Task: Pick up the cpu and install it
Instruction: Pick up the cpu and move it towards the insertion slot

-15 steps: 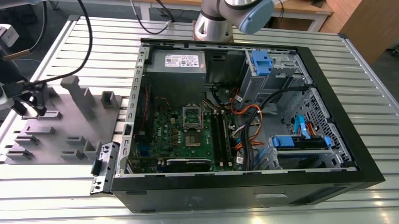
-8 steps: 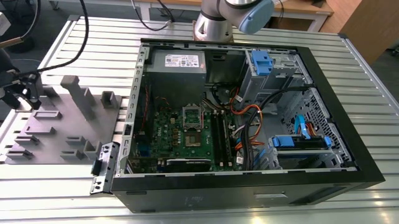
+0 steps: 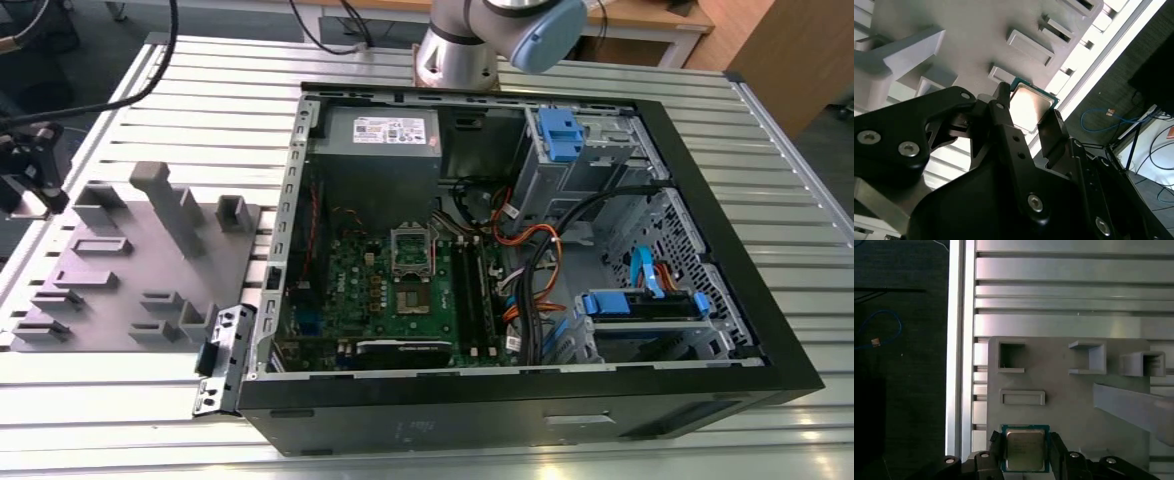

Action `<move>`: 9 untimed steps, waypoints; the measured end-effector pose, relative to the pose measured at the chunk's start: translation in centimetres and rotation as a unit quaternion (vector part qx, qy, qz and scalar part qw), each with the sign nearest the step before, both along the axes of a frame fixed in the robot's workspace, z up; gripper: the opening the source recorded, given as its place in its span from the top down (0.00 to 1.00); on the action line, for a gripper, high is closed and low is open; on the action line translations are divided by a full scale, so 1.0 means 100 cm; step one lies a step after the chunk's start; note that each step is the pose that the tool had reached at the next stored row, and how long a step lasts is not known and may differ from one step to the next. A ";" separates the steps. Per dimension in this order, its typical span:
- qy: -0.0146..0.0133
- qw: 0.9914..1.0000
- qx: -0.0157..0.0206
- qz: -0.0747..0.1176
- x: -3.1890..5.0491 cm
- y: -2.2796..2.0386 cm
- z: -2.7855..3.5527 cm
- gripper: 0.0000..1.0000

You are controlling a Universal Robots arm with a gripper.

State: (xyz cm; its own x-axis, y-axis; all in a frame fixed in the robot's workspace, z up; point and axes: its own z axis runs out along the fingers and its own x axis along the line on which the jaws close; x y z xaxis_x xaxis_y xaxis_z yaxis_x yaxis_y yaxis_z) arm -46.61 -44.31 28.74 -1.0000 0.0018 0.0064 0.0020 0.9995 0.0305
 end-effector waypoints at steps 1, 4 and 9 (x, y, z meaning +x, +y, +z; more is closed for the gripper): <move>0.000 1.000 0.000 0.000 0.0000 0.0000 0.0044 0.53; 0.000 1.000 0.000 0.000 0.0000 0.0000 0.0117 0.53; 0.000 1.000 0.000 0.000 0.0000 0.0000 0.0122 0.53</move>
